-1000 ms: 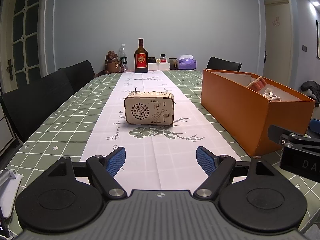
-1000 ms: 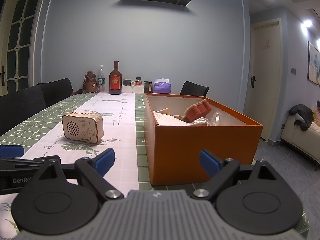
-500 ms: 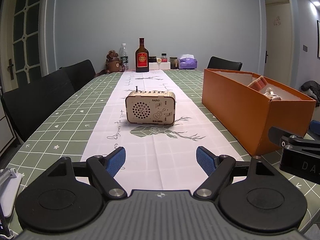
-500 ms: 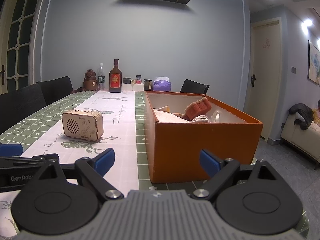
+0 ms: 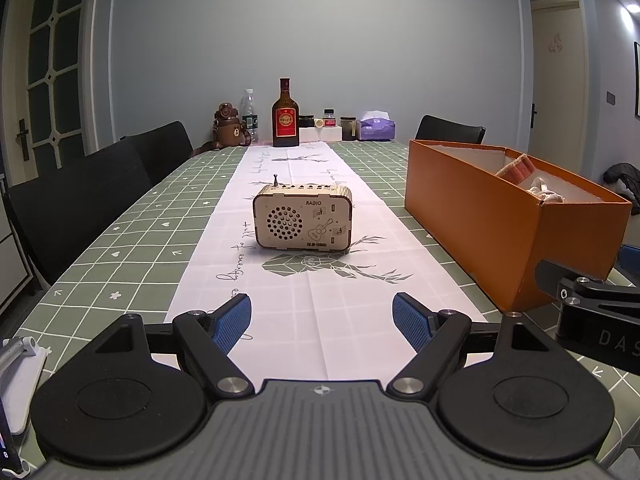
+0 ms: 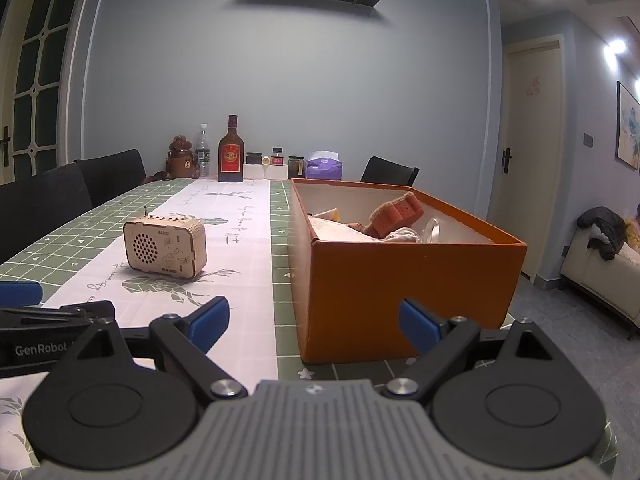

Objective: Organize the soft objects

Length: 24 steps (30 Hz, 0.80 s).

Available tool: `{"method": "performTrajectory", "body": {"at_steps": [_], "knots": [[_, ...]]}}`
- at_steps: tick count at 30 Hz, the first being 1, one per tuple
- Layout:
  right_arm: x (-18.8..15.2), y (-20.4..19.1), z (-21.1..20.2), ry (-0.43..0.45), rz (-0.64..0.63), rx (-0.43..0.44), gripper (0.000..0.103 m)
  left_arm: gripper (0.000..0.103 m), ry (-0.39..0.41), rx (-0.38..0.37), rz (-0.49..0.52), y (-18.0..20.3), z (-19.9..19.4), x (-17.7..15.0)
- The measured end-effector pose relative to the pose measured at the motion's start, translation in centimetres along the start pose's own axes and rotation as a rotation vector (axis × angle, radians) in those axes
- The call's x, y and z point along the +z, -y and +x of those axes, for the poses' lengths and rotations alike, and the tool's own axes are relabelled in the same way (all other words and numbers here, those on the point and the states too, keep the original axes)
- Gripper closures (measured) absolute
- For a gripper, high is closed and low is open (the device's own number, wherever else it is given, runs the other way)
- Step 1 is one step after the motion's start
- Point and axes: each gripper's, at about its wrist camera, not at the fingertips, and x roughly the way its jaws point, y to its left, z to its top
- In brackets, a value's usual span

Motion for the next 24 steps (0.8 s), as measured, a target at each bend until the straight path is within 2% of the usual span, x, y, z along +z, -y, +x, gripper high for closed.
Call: {"method": "performTrajectory", "body": {"at_steps": [24], "knots": [[-0.02, -0.23, -0.13, -0.005, -0.01, 0.003, 0.013, 0.009, 0.002, 0.002, -0.005, -0.13, -0.36, 0.07]]}}
